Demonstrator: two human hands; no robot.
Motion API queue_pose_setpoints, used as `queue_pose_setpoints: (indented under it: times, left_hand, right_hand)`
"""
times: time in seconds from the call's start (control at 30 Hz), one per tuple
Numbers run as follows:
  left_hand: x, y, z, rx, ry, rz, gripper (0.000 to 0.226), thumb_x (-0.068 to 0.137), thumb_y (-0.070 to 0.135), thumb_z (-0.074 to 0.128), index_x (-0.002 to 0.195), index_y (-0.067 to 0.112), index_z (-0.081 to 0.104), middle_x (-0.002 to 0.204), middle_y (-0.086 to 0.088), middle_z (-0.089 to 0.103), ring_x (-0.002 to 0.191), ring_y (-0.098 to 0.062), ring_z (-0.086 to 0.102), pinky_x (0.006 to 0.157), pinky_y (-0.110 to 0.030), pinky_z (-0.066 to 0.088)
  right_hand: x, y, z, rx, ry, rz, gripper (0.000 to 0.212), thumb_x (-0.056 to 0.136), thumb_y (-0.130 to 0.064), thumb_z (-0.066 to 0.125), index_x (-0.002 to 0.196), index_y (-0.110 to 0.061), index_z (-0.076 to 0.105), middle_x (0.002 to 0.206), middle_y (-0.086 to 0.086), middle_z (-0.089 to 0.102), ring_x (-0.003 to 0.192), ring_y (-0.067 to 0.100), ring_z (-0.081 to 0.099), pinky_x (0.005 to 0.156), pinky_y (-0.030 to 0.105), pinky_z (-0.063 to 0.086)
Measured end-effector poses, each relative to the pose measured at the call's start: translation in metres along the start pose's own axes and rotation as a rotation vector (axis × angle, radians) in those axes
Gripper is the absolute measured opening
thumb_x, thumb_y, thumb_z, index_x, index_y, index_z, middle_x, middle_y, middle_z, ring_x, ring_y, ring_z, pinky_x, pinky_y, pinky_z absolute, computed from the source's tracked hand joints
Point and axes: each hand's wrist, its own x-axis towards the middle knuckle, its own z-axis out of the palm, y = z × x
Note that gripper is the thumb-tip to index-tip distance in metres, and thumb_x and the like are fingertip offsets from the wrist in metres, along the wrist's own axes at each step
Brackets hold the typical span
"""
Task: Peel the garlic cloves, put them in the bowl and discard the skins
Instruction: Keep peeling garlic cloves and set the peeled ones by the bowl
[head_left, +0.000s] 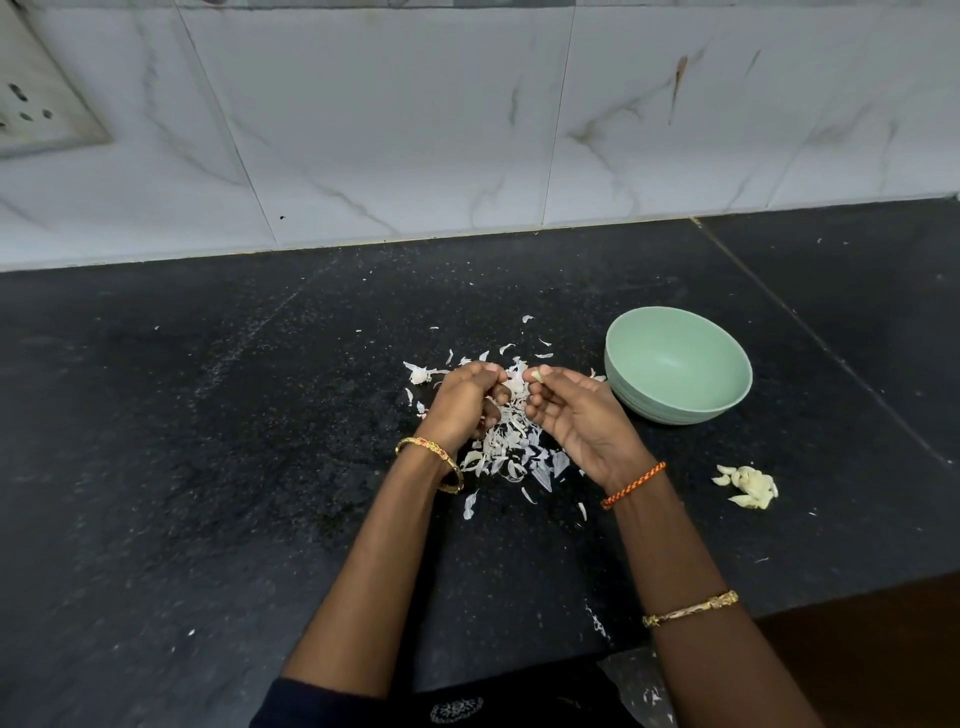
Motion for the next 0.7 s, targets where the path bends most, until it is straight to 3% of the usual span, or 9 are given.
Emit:
queue_pose_setpoints:
  times: [0.13,0.27,0.37,0.5,0.53,0.6,0.7]
  left_hand:
    - [-0.009,0.002,0.002,0.057,0.004,0.164,0.022,0.099,0.02,0.049,0.092,0.01,0.067,0.077,0.004,0.061,0.045,-0.001,0.046,0.041,-0.01,0.034]
    - [-0.018,0.002,0.004,0.079,-0.058,0.266,0.022,0.092,0.01,0.058,0.111,0.005,0.067,0.088,0.008,0.068,0.063,0.008,0.058,0.055,-0.006,0.041]
    - [-0.023,0.003,0.006,0.032,-0.073,0.262,0.022,0.087,0.006,0.064,0.108,0.003,0.068,0.086,0.007,0.07,0.07,0.008,0.063,0.065,-0.005,0.044]
    - [-0.024,0.0,0.005,0.03,-0.071,0.23,0.013,0.079,0.011,0.072,0.091,0.006,0.073,0.088,0.001,0.074,0.09,-0.007,0.069,0.09,-0.019,0.049]
    - [-0.025,-0.001,0.007,0.018,-0.06,0.217,0.013,0.079,0.01,0.072,0.091,0.005,0.073,0.088,-0.001,0.074,0.085,-0.004,0.068,0.087,-0.017,0.049]
    - [-0.028,-0.002,0.012,-0.02,-0.012,0.196,0.014,0.084,0.008,0.069,0.094,-0.001,0.071,0.083,-0.003,0.07,0.061,0.006,0.061,0.063,-0.006,0.044]
    - [-0.03,-0.002,0.015,-0.041,0.06,0.148,0.008,0.089,0.01,0.063,0.087,0.007,0.07,0.068,0.006,0.065,0.044,0.005,0.045,0.044,-0.007,0.034]
  right_hand:
    - [-0.004,0.001,-0.003,0.004,-0.039,0.005,0.017,0.095,-0.01,0.053,0.092,0.001,0.065,0.067,0.002,0.059,0.062,0.008,0.055,0.062,0.02,0.054]
    - [-0.01,0.0,-0.007,-0.013,-0.086,0.021,0.02,0.094,-0.017,0.054,0.095,-0.001,0.064,0.067,0.001,0.059,0.063,0.009,0.056,0.061,0.02,0.054]
    - [-0.016,-0.001,-0.01,-0.073,-0.124,0.044,0.022,0.094,-0.019,0.053,0.097,-0.001,0.064,0.066,0.001,0.057,0.062,0.009,0.056,0.06,0.02,0.053]
    - [-0.023,-0.005,-0.017,-0.106,-0.152,0.079,0.02,0.095,-0.017,0.053,0.091,-0.001,0.064,0.067,0.003,0.059,0.059,0.009,0.057,0.06,0.02,0.054]
    - [-0.024,-0.006,-0.017,-0.103,-0.159,0.085,0.019,0.095,-0.016,0.053,0.09,-0.001,0.065,0.067,0.003,0.06,0.059,0.009,0.058,0.06,0.021,0.055]
    - [-0.027,-0.005,-0.018,-0.097,-0.168,0.091,0.018,0.094,-0.013,0.053,0.09,-0.001,0.065,0.069,0.003,0.062,0.061,0.009,0.059,0.061,0.021,0.055]
    - [-0.031,-0.004,-0.021,-0.066,-0.169,0.086,0.017,0.093,-0.009,0.053,0.097,0.001,0.066,0.072,0.003,0.064,0.064,0.008,0.059,0.062,0.02,0.055]
